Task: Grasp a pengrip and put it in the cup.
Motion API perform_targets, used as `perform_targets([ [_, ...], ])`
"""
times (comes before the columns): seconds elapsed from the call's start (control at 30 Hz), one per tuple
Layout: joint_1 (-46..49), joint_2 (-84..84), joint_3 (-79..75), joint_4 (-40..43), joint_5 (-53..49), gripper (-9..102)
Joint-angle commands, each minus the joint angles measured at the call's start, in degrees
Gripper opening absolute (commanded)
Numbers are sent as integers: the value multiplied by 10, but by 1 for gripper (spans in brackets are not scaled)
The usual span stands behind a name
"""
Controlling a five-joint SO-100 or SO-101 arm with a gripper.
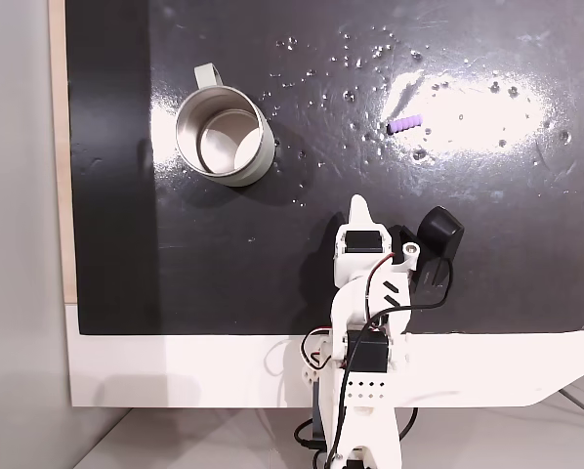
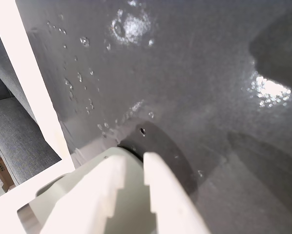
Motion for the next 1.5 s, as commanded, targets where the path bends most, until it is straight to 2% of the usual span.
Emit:
perform_targets([
  [0.0,-58,4,-2,-20,-49,0],
  [0.37,-52,4,-2,-20,-47,0],
  [0.63,47,-7,-139,49,-76,0],
  [0.97,91,-339,-449,87,-95,0],
  [1.3,113,-595,-635,122,-148,0],
  [1.47,130,-750,-751,171,-162,0],
])
